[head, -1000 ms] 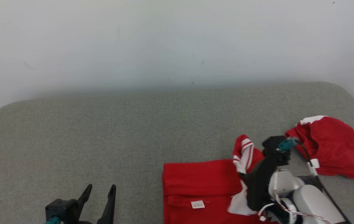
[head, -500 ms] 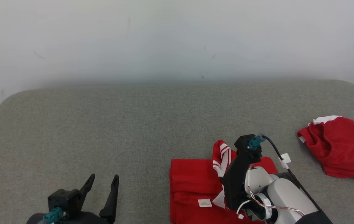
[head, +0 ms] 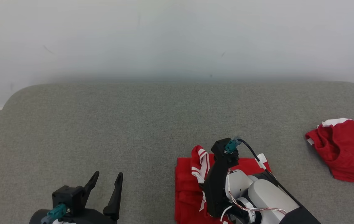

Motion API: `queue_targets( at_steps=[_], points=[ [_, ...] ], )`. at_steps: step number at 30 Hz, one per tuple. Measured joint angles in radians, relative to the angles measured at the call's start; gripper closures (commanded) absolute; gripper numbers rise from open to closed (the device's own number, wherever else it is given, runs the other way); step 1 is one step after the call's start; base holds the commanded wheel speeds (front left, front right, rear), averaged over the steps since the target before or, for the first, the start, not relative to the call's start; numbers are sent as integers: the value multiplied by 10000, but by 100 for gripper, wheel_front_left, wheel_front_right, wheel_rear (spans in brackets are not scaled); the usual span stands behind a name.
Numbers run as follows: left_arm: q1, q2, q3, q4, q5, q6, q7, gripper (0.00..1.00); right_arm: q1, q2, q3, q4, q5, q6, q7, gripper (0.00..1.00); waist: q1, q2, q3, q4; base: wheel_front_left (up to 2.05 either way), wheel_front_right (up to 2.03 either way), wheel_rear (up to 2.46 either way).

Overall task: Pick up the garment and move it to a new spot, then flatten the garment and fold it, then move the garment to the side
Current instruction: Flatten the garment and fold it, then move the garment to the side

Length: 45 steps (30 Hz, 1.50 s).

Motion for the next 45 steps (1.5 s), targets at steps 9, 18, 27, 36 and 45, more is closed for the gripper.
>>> queue_targets(
  at_steps=[9,18,27,36,45],
  points=[
    [-14,-33,-81,127,-2,-8,0,0,-183,-10,466,593,420,0,-428,100,-1,-1,-11,154,0,0,0],
    [-4,-8,-12,182,-2,-8,-19,0,-457,-8,458,612,757,0,-1158,0,0,0,-40,129,0,0,0],
    [290,77,201,176,-4,4,-92,0,-405,-33,-1198,345,-163,0,-1875,0,0,-1,-245,-224,0,0,0],
    [663,115,385,-69,-4,17,-176,0,1733,-907,-2959,-445,-1333,0,-1969,0,-1,0,-442,-757,0,0,0],
    [758,86,314,-209,4,90,-174,0,2356,-721,-4021,-995,-1718,0,-1641,0,-1,-1,-378,-1198,0,0,0]
  ],
)
